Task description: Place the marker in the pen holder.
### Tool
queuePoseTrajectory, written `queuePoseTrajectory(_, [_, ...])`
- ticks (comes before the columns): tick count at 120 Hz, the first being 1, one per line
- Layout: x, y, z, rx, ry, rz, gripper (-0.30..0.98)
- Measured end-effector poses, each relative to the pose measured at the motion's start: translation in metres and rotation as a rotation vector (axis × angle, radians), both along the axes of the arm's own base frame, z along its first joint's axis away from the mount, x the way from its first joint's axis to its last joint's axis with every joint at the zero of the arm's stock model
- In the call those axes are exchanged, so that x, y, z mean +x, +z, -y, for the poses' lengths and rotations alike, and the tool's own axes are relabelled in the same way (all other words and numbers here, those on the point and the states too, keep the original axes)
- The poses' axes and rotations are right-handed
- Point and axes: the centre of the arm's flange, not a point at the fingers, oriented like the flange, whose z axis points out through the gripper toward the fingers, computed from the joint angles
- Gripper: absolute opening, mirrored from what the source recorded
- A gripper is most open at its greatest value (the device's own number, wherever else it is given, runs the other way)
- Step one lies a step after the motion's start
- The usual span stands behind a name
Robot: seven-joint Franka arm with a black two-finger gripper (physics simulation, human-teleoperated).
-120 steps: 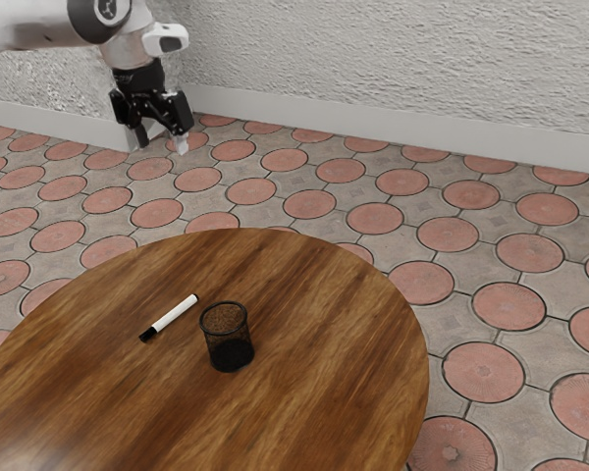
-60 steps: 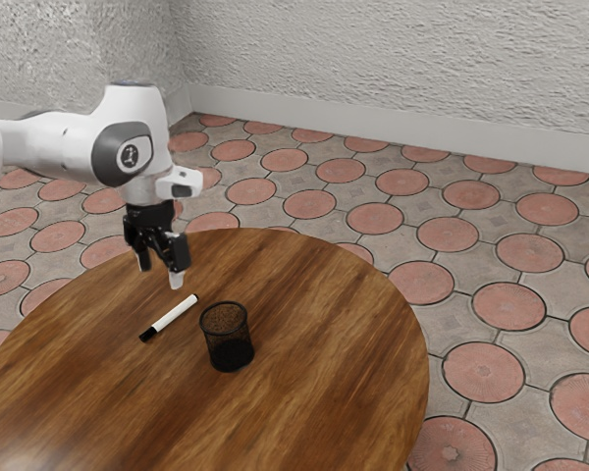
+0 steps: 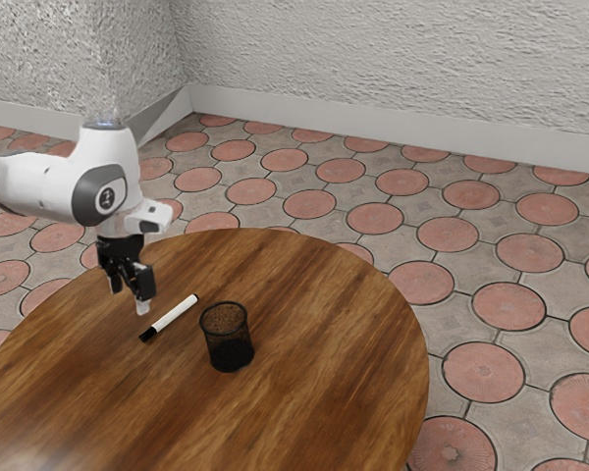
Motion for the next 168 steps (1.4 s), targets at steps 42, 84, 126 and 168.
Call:
queuePoseTrajectory(42, [0.012, -0.066, -0.016, 0.010, -0.005, 0.004, 0.66])
queuePoseTrajectory(84, [0.016, -0.083, -0.018, -0.024, -0.013, 0.035, 0.66])
queuePoseTrajectory(126, [0.019, -0.092, -0.021, -0.055, 0.005, 0.054, 0.56])
queuePoseTrajectory(168, [0.020, -0.095, -0.021, -0.063, -0.003, 0.064, 0.22])
